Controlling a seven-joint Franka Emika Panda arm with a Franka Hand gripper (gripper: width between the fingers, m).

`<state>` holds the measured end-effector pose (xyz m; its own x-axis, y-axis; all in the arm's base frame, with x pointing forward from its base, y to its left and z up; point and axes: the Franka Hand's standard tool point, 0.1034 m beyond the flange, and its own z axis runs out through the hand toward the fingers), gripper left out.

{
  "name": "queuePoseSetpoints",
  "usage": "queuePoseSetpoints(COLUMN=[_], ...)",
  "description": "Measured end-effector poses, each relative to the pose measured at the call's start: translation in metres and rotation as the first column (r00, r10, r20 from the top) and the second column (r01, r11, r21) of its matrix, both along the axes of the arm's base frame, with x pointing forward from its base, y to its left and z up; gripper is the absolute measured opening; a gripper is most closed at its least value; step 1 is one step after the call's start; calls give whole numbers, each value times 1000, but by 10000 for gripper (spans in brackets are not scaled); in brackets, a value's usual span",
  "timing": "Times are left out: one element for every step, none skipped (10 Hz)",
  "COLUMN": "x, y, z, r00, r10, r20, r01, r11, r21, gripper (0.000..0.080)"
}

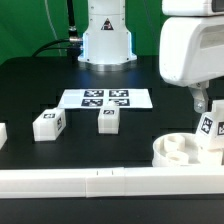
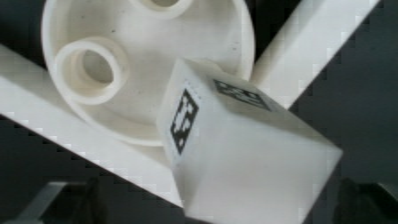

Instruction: Assemble stool

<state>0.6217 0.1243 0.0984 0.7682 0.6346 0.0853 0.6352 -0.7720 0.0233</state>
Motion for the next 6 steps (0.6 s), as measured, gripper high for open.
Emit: queuePoseSetpoints(x=[1, 1, 1, 2, 3, 3], y=[-3, -1, 1, 3, 2, 1], z=[-1, -2, -2, -2, -1, -1], r00=[990, 977, 956, 927, 898, 862], r10=[137, 212, 291, 373, 439, 506], r20=[15, 25, 32, 38, 38, 35], r01=[-137, -212, -290, -371, -436, -503], r11=[990, 977, 956, 927, 898, 861], r21=[-15, -28, -37, -50, -60, -70], gripper=[649, 649, 649, 649, 649, 649])
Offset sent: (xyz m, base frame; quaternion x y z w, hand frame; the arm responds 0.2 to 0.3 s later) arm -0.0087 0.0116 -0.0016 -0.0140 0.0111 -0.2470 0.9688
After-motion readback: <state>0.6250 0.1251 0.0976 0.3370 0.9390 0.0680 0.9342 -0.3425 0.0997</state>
